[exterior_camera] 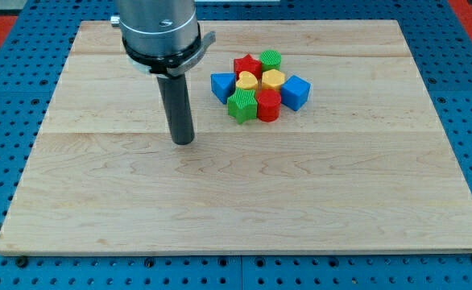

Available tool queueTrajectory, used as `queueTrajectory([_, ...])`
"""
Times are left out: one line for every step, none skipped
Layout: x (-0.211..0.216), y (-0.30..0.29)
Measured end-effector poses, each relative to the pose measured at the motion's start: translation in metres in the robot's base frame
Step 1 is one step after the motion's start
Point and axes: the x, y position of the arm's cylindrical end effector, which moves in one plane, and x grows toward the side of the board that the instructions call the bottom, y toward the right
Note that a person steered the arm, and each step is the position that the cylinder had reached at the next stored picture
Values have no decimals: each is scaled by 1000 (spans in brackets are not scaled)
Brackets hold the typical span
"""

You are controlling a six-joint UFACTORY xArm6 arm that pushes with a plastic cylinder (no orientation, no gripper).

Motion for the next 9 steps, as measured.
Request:
queueTrajectory([33, 45])
queueTrajectory([35, 47])
queueTrajectory([22, 48])
queueTrajectory([21, 121])
queueTrajectory([3, 226])
queueTrajectory([-82, 239])
queueTrajectory([-123, 239])
queueTrajectory([-125, 239])
queueTrajectory([-125, 239])
